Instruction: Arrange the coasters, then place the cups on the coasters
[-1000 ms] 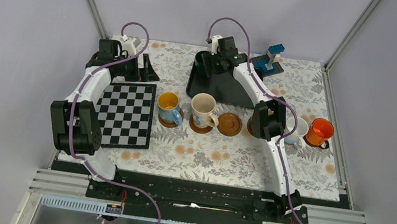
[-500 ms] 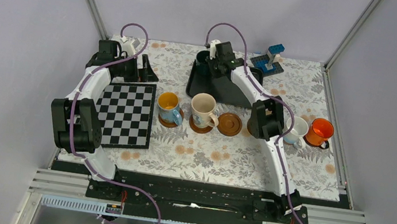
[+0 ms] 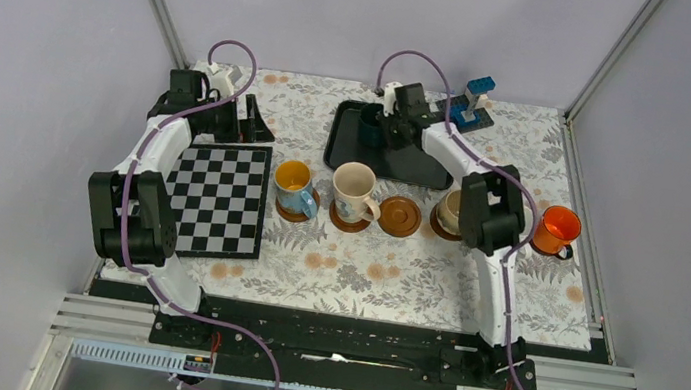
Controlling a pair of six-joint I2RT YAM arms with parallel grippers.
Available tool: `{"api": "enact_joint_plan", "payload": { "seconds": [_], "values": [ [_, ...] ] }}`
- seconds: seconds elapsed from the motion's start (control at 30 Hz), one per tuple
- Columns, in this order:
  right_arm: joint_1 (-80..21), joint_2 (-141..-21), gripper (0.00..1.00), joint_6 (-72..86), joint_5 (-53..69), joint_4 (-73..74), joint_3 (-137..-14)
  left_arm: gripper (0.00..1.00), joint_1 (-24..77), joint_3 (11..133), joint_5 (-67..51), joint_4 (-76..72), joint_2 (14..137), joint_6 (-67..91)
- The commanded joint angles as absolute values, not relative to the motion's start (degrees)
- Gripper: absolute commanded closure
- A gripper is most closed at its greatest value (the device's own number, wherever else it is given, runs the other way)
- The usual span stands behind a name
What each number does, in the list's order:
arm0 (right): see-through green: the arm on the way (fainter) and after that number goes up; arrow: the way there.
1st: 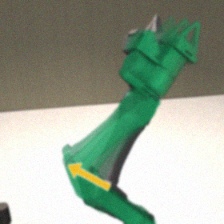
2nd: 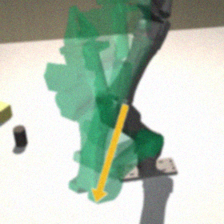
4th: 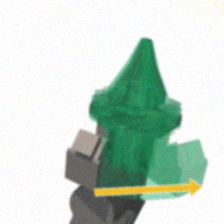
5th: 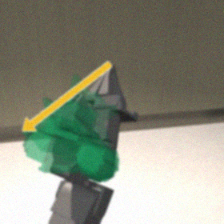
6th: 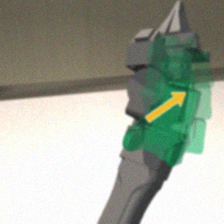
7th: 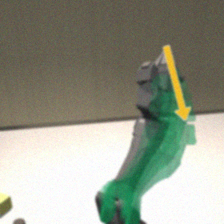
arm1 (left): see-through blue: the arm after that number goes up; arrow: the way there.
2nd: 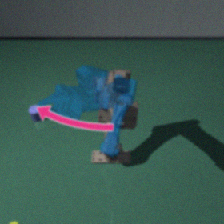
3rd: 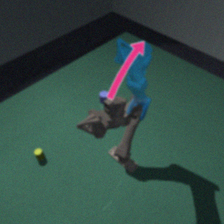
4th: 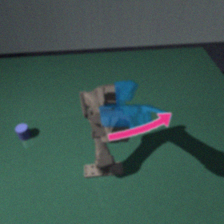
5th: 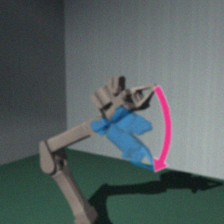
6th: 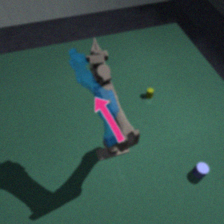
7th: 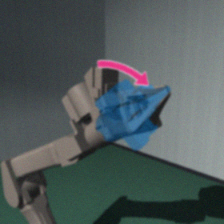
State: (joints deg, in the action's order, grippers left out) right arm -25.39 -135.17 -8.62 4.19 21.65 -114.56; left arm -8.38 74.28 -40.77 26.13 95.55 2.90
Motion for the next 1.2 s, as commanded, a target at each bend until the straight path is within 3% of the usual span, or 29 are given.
{"api": "enact_joint_plan", "payload": {
  "seconds": [0.0,0.27,0.33,0.43,0.57,0.83,1.17],
  "values": [
    [-23.92,-124.29,1.00,-10.98,4.82,17.29,-105.27,0.01,-8.78,75.68,-42.38,24.87,94.76,1.63],
    [-22.55,-117.79,0.99,-12.30,5.61,17.48,-93.91,0.01,-8.86,75.74,-42.94,24.83,95.15,1.66],
    [-22.52,-118.11,0.89,-12.71,6.70,18.84,-94.26,0.01,-8.88,76.05,-43.06,24.59,95.56,2.11],
    [-22.50,-119.51,0.56,-13.47,9.02,21.51,-96.09,0.01,-8.88,76.52,-43.37,23.83,96.08,2.90],
    [-22.41,-121.23,0.43,-14.44,10.42,24.03,-99.15,0.01,-8.83,77.09,-43.38,23.82,96.55,3.09],
    [-22.20,-127.60,0.44,-15.95,12.39,34.01,-109.96,0.01,-8.88,76.31,-42.98,23.22,96.19,3.16],
    [-20.91,-136.80,0.53,-14.25,13.66,43.90,-123.97,0.01,-8.86,75.08,-42.58,22.48,95.55,3.64]
  ]
}}
